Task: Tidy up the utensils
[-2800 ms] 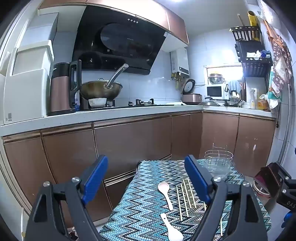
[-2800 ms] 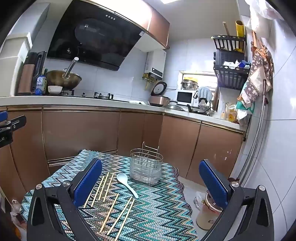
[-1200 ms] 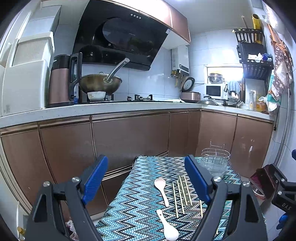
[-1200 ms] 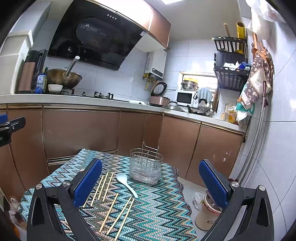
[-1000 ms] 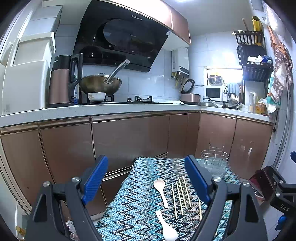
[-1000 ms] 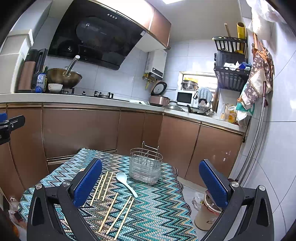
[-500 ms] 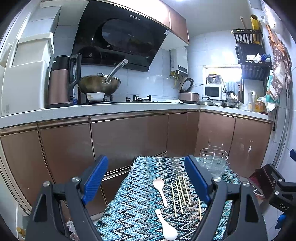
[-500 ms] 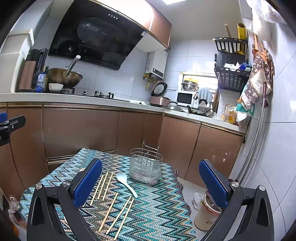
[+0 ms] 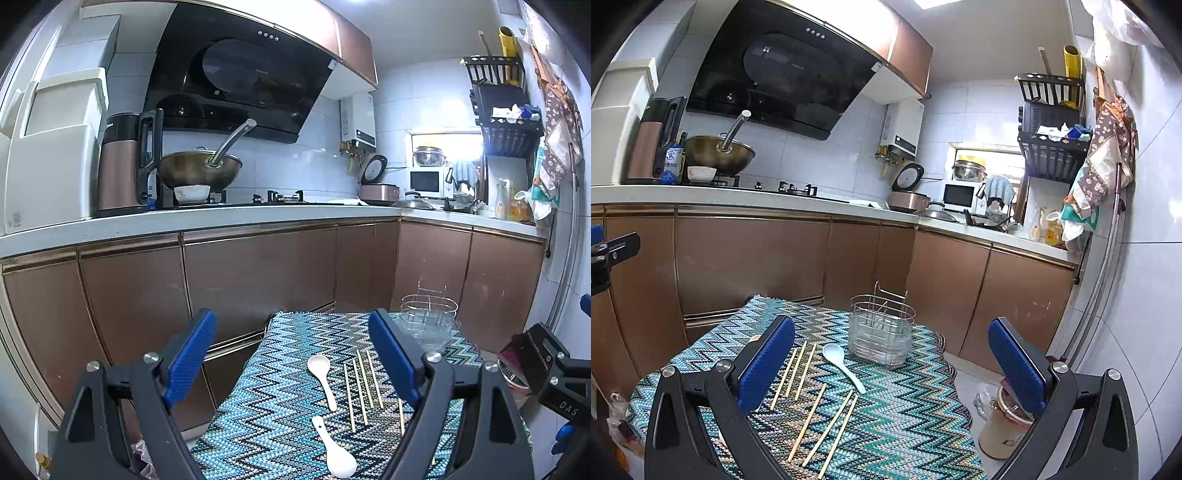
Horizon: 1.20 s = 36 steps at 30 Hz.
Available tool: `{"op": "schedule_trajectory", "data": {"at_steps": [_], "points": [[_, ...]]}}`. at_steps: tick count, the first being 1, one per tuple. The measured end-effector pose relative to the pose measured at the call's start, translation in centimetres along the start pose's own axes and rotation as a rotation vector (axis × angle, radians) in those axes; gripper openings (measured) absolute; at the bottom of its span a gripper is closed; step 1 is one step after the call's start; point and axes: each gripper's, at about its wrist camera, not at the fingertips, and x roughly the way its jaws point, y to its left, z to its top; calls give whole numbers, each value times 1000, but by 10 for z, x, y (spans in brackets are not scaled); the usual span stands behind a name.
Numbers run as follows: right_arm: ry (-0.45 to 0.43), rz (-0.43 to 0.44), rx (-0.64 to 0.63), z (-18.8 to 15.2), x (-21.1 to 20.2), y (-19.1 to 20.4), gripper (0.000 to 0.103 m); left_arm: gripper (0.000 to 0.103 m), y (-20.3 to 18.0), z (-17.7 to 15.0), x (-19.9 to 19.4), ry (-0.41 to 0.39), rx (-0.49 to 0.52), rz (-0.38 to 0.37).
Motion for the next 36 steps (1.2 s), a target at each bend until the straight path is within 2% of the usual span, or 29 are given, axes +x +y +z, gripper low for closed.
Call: {"op": "schedule_trajectory", "data": {"at_steps": [21, 36], "points": [[-44, 28, 66, 2, -7, -6, 103, 84, -1, 0, -7, -4, 9, -14], [-47, 2, 35, 0, -9, 2, 103, 84, -1, 1, -8, 3, 8, -17]]}}
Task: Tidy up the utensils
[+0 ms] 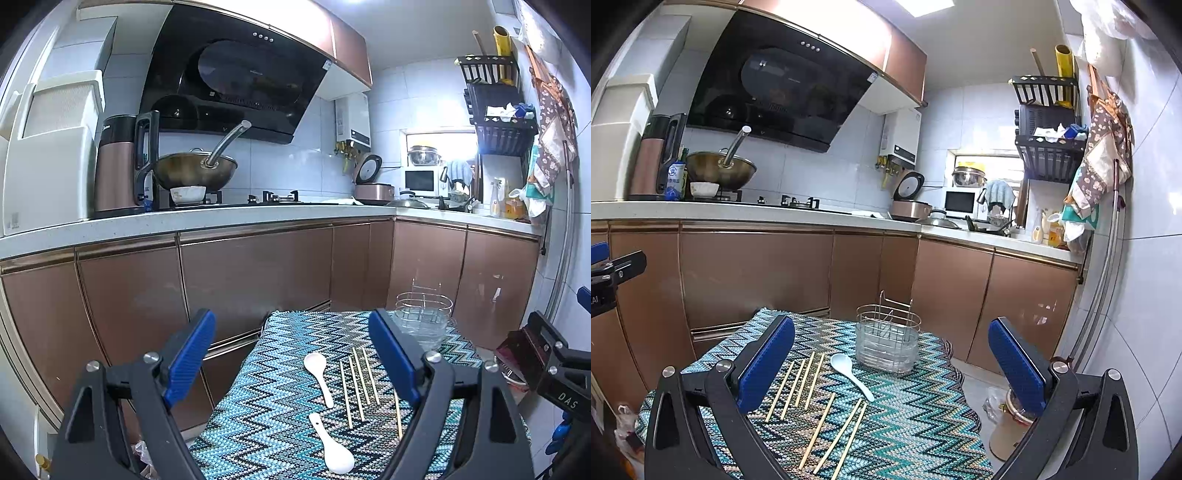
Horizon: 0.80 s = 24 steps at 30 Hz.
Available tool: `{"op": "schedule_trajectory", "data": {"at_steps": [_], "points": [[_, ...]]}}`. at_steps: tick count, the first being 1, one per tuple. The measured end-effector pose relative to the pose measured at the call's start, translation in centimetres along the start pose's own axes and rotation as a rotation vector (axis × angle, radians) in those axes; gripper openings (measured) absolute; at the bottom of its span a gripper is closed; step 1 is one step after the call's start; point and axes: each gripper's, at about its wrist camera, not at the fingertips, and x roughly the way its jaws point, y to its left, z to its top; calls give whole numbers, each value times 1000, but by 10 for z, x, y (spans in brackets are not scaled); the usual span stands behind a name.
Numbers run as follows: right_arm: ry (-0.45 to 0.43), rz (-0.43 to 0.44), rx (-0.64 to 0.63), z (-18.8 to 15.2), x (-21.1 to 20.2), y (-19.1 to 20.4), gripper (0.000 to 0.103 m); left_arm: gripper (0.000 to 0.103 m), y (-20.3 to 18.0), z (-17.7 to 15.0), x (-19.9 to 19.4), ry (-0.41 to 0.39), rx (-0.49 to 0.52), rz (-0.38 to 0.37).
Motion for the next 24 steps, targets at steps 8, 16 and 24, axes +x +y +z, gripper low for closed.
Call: {"op": "schedule_trajectory", "data": {"at_steps": [8, 16, 24], "points": [[12, -8, 1, -1, 2, 0, 103, 84, 1, 0, 1, 5, 0, 3], [15, -20, 23, 0, 3, -6, 103, 84, 1, -2, 2, 23, 19, -13], [18, -10, 23, -1, 4, -6, 103, 84, -1, -4, 4, 39, 37, -30]]}}
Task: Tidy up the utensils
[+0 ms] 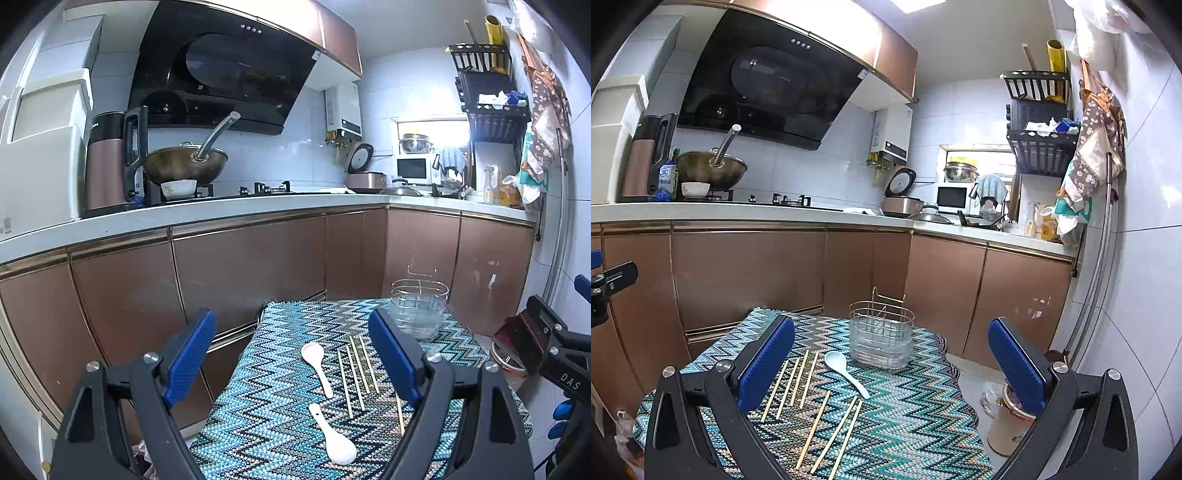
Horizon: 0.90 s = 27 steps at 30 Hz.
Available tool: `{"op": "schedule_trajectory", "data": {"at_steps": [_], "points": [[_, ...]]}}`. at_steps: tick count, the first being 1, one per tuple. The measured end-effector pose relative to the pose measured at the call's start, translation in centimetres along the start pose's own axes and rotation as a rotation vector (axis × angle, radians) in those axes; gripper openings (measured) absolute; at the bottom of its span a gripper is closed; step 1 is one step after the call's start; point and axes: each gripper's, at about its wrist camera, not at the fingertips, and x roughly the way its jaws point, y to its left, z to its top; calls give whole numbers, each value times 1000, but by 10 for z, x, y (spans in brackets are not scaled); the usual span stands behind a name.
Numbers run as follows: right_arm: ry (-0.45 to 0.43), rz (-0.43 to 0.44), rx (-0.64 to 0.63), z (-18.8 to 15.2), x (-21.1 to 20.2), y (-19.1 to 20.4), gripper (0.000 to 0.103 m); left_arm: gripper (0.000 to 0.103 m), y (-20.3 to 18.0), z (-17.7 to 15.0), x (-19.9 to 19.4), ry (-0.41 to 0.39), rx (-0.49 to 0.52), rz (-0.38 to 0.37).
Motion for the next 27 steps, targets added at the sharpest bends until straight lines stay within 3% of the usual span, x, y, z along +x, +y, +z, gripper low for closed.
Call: {"op": "schedule_trajectory", "data": {"at_steps": [27], "points": [[1, 12, 2, -1, 2, 3, 103, 84, 3, -6, 4, 20, -21, -8]]}}
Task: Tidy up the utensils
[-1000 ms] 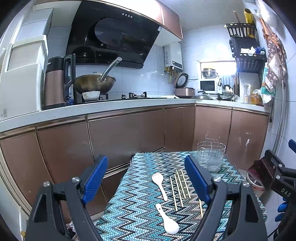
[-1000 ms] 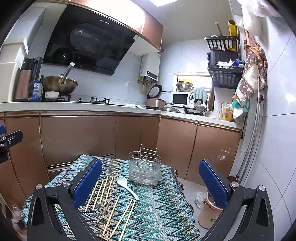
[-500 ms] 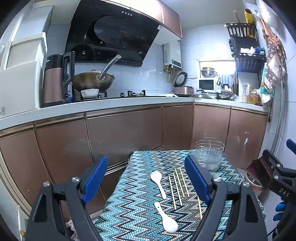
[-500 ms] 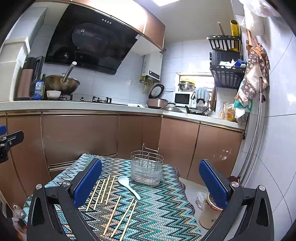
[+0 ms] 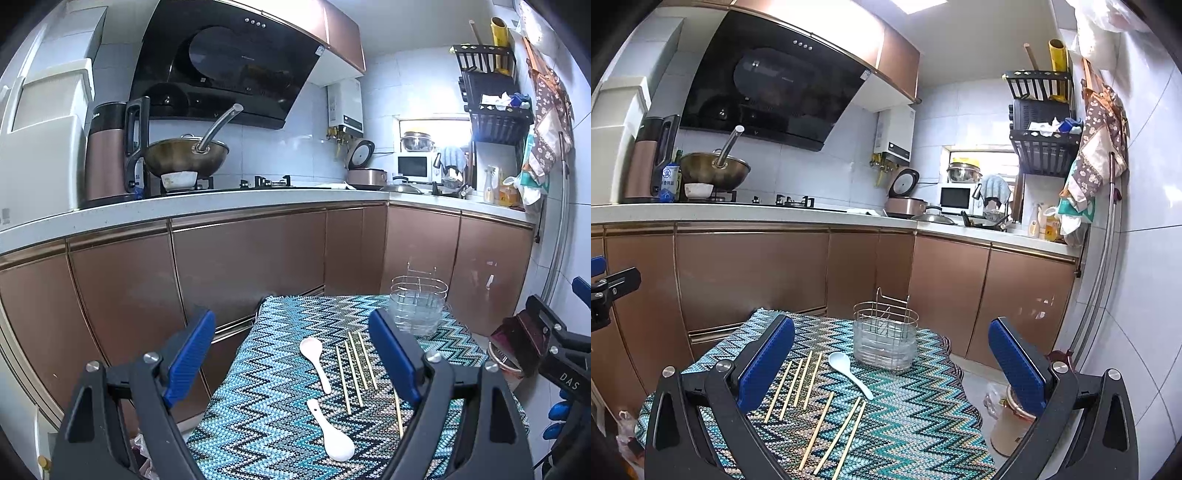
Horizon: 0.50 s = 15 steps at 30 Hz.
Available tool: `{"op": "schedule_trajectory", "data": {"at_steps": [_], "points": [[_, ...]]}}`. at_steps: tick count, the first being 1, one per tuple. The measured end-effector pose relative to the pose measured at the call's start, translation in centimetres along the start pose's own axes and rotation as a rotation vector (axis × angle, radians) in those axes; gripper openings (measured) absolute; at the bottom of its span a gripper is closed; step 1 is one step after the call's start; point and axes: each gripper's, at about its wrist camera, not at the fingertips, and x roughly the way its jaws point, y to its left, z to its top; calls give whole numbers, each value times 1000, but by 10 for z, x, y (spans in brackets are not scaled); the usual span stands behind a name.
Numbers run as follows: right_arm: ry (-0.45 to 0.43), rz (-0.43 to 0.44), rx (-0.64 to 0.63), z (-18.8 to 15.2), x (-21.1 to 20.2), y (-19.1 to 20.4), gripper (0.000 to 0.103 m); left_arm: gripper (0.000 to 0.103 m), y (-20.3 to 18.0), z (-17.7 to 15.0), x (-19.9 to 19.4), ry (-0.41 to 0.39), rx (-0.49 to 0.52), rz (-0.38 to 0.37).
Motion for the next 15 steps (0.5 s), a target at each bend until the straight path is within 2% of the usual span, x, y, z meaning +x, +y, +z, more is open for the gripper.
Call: {"op": "schedule_trajectory", "data": {"at_steps": [9, 15], "points": [[22, 23, -9, -2, 5, 6, 103, 84, 3, -5, 6, 17, -2, 2], [88, 54, -1, -10, 20, 5, 103, 84, 4, -10, 21, 70, -5, -17]]}}
